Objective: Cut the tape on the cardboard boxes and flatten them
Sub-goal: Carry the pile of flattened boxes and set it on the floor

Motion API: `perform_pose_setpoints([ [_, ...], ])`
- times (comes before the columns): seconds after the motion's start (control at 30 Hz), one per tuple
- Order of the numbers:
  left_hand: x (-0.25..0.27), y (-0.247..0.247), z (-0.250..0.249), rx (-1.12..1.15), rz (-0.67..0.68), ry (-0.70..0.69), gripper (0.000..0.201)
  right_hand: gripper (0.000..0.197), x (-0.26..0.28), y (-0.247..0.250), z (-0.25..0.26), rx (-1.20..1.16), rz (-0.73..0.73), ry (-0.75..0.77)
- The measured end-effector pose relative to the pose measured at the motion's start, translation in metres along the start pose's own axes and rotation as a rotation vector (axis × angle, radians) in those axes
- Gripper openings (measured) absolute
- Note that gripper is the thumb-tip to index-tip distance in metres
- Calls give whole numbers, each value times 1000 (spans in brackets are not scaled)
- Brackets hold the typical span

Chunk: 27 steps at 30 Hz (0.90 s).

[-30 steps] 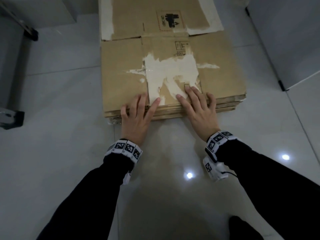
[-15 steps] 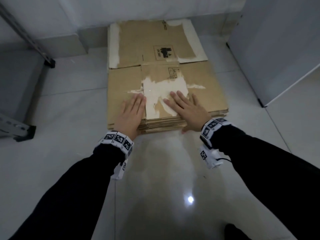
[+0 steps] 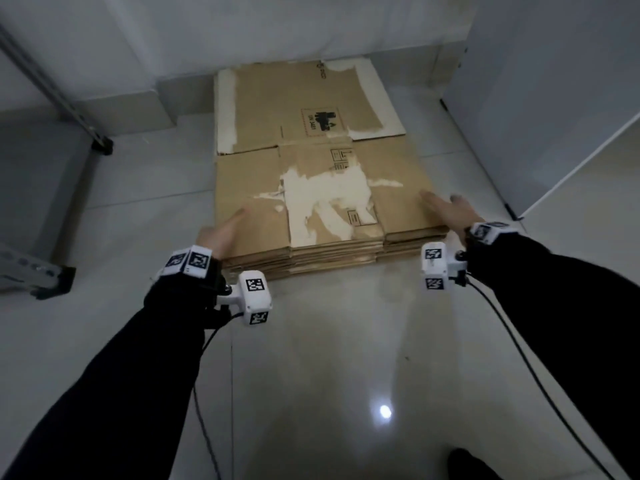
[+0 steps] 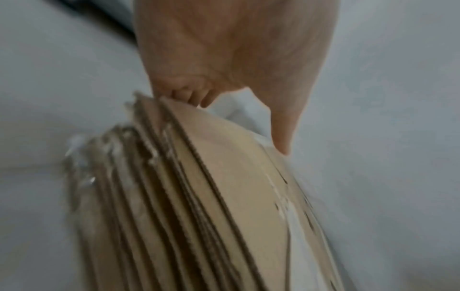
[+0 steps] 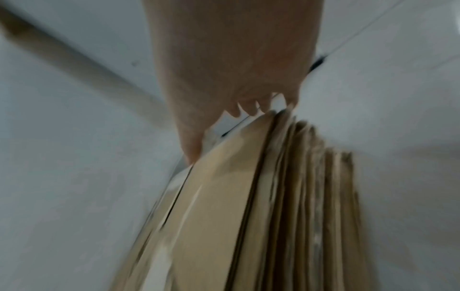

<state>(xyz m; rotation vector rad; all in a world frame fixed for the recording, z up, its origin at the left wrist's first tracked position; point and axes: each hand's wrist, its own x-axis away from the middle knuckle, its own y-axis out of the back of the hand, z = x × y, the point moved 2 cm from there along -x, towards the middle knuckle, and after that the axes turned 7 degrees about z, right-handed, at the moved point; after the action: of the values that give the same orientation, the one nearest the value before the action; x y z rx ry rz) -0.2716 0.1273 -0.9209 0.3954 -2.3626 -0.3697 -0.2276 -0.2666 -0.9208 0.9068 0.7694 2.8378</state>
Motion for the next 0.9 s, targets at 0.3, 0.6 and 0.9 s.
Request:
perform_pose_setpoints([
  [0.3,-37,13,47,143,171,83,118,102,-16,-17,-24,-179,223,-125],
  [0.6,15,14,14,-299,-162,-254,103,106,-1,-32,9,450,90,149],
  [0.9,45,-55,-15,-1414,7,-912,123,125,48,-93,28,1243,262,904],
])
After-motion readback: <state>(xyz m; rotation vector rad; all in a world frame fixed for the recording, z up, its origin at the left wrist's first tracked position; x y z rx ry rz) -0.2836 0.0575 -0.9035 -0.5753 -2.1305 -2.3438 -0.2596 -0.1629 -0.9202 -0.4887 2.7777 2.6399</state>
